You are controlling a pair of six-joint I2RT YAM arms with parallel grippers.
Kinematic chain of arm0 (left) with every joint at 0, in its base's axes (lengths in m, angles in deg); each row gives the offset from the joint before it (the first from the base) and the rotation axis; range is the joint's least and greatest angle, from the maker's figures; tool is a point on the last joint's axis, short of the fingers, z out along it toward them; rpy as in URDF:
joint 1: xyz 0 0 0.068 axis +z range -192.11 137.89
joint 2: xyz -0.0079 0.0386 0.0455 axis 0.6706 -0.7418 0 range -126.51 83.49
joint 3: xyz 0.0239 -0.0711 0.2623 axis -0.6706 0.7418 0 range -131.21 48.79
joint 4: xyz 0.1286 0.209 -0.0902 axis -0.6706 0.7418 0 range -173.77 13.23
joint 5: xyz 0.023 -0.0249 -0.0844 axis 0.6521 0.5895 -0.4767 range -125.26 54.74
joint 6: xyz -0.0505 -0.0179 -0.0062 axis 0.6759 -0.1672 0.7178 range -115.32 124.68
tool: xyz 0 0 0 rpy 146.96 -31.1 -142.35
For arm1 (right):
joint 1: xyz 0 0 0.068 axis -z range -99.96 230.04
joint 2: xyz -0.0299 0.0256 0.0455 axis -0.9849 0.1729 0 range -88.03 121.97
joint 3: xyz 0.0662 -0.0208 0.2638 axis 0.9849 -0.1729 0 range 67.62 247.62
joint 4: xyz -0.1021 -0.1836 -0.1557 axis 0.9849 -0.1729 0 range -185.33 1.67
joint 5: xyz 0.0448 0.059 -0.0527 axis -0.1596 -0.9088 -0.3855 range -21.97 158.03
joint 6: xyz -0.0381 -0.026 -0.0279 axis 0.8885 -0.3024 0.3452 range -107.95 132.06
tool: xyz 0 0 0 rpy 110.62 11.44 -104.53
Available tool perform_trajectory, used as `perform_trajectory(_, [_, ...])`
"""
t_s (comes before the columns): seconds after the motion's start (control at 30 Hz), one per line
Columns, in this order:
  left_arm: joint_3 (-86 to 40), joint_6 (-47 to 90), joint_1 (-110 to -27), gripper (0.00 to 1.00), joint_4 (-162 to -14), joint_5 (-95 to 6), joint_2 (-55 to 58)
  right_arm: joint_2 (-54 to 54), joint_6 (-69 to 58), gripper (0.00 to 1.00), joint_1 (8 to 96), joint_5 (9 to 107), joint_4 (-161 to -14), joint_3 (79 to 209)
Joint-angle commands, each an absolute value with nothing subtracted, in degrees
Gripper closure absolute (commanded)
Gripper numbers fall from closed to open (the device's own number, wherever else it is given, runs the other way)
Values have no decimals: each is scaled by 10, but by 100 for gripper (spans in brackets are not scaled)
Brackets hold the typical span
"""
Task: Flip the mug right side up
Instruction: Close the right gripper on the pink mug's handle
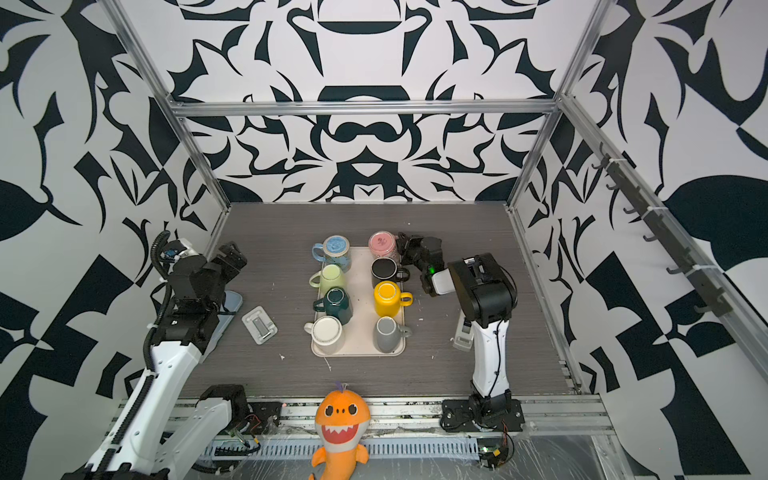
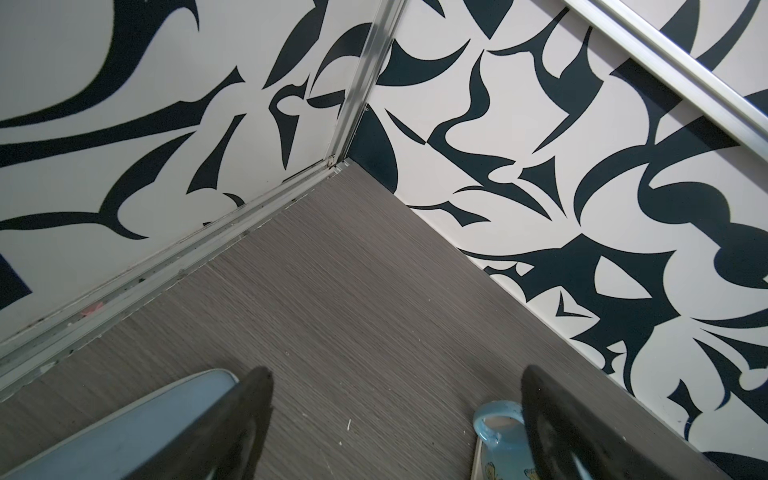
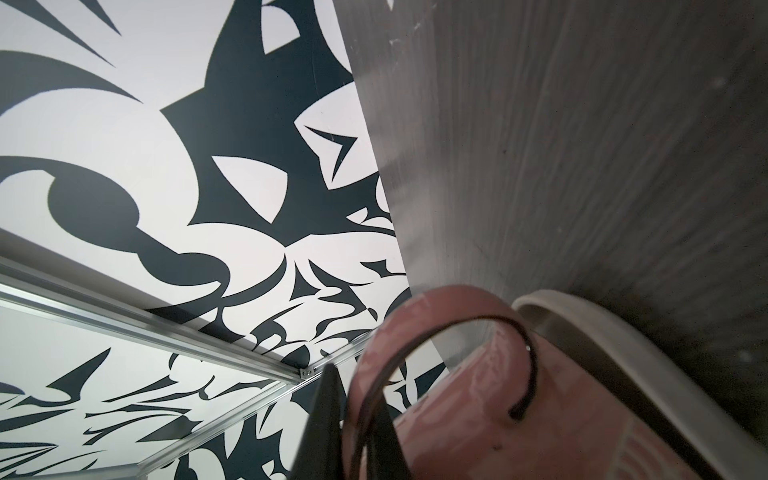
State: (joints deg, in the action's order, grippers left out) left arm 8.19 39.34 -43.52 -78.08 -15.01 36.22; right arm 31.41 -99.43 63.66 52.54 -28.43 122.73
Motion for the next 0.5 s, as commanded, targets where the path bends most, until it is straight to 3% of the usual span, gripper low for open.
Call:
perform_trajectory(0.0, [72, 393, -436, 4, -771, -139, 374, 301, -951, 100, 632, 519, -270, 1234])
perform_trajectory(0.47, [78, 395, -436, 4, -767, -140, 387, 285, -892, 100, 622, 489, -257, 1254])
